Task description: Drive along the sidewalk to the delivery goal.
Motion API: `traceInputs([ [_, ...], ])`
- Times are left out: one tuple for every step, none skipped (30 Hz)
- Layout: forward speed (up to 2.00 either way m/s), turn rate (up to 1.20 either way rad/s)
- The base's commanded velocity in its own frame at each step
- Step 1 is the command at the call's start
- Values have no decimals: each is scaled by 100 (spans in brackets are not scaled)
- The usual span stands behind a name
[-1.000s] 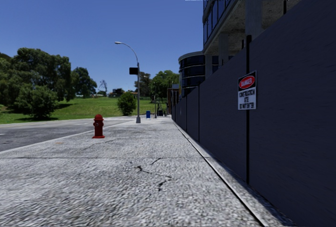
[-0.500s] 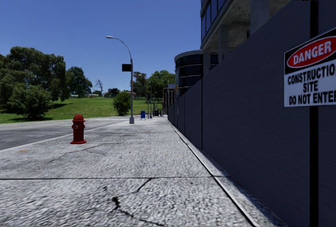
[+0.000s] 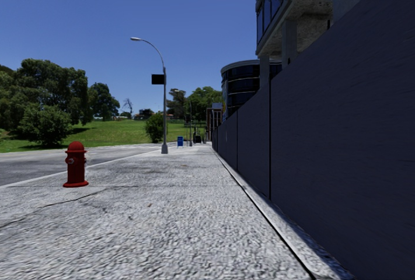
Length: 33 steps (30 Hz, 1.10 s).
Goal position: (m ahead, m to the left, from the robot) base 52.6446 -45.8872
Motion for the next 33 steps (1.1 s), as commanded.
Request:
traceInputs([
  [200, 14],
  [200, 13],
  [200, 13],
  [200, 13],
  [200, 13],
  [200, 13],
  [200, 13],
  [200, 14],
  [200, 16],
  [200, 16],
  [200, 17],
  [200, 17],
  [200, 19],
  [200, 19],
  [200, 23],
  [200, 24],
  [200, 24],
  [200, 0],
  [200, 0],
  [200, 0],
  [200, 0],
  [200, 0],
  [200, 0],
  [200, 0],
  [200, 0],
  [200, 0],
  [200, 0],
  [200, 0],
  [200, 0],
  [200, 0],
  [200, 0],
  [200, 0],
  [200, 0],
])
